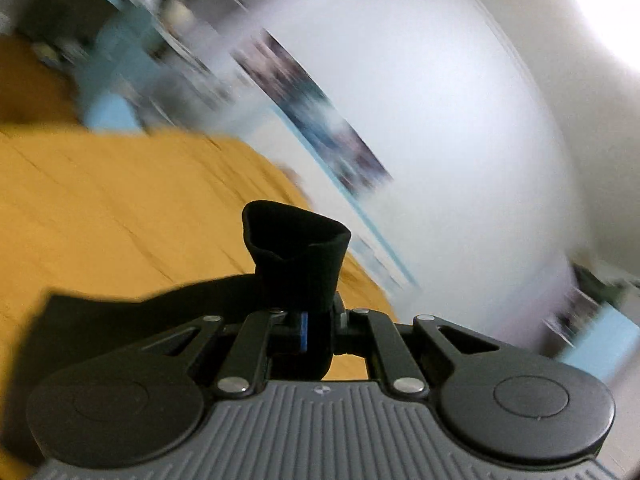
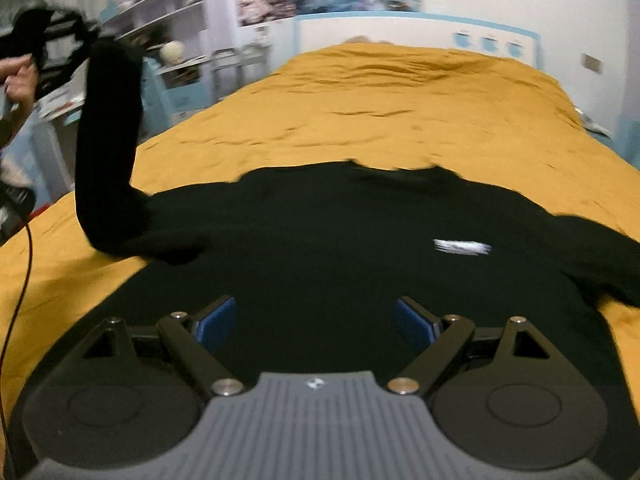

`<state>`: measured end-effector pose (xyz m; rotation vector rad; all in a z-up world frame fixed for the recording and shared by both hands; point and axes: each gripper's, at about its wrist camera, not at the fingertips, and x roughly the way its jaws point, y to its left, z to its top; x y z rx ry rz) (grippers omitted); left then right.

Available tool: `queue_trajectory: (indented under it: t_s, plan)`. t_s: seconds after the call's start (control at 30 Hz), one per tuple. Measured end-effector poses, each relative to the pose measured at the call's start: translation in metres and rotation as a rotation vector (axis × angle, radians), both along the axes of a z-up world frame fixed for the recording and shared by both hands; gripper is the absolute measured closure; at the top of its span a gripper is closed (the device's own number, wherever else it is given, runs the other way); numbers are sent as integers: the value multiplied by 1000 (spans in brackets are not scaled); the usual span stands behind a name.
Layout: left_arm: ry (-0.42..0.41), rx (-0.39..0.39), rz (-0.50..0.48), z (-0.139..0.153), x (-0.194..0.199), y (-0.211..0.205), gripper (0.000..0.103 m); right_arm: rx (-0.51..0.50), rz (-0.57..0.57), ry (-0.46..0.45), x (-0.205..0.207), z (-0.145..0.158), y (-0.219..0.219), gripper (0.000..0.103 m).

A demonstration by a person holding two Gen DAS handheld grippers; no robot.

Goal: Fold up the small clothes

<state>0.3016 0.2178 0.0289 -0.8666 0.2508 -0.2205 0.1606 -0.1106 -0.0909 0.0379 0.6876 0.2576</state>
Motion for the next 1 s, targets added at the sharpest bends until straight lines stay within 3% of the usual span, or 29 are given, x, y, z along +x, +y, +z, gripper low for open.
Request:
queue_trajectory:
  t_s: [0.13,0.3,0.4,0.47,0.5,0.6,0.73,0.83,0.9,1.0]
  plan:
    - [20,25,-200,-18,41,-101,94,40,-87,23,-2,-7,-48,20]
    - [146,79,-376,-80,79,-204,93,67,-180,57,-3,-21,-95,20]
    - [255,96,-495,-118,97,-246,78,56,-228,75,-1,-28,-117,20]
    - [270,98,-562,-126,105,-257,75,50,-265,82,0,-32,-128,20]
    - [257,97,-581,-124,97,-258,69,50,-283,83,1,-33,-135,20]
    - [140,120,-605,-94,90,-234,50,66,-320,82,9,-36,-152,20]
    - [62,229,-497,-73,50,-168,33,174,-290,65,33,-35,-171,21]
    - [105,303,-345,-91,12,-103,32,296,-288,78,65,-37,-187,21]
    - [177,331,-253,-111,-4,-73,32,402,-309,136,90,-49,-197,21]
    - [270,259,-144,-143,-22,-23,32,541,-372,283,123,-78,-203,31]
